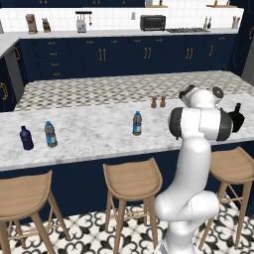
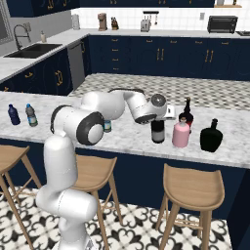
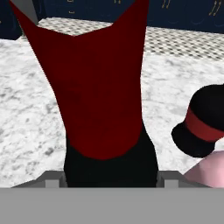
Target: Move the plastic bottles in the middle to the plastics group, and the glass bottles in the middle to the glass group.
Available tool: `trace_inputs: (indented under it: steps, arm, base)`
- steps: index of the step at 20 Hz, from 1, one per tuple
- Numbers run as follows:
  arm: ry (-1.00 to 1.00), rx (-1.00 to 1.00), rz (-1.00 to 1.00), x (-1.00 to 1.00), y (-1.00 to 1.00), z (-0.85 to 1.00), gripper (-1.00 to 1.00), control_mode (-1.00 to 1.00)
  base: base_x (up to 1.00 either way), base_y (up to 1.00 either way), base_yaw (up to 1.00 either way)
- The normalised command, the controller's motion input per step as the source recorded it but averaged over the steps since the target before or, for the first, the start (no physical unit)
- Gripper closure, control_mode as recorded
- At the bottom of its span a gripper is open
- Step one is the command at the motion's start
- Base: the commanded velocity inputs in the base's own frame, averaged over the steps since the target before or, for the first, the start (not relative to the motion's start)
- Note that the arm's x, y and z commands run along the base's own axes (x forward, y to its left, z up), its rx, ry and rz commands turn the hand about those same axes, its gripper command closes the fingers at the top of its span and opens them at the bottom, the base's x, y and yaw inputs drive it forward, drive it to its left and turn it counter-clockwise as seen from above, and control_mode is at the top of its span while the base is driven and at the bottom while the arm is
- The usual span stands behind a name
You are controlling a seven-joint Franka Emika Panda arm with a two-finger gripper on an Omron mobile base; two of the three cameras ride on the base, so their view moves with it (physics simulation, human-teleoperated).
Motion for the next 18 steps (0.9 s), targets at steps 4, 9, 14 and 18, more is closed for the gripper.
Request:
trace_inputs:
  steps: [4, 9, 14, 18]
  arm:
    - [0.00, 0.00, 0.00, 0.52, -0.11, 0.10, 1.00, -1.00]
    - [0.00, 0.00, 0.00, 0.16, -0.24, 0.04, 1.00, -1.00]
    - [0.00, 0.00, 0.00, 0.00, -0.23, 0.00, 1.00, -1.00]
    - [0.00, 0.00, 0.00, 0.00, 0.00, -0.27, 1.00, -1.00]
  base:
    - [0.00, 0.00, 0.00]
    - [0.00, 0.00, 0.00]
    - [0.00, 0.00, 0.00]
    - [0.00, 0.00, 0.00]
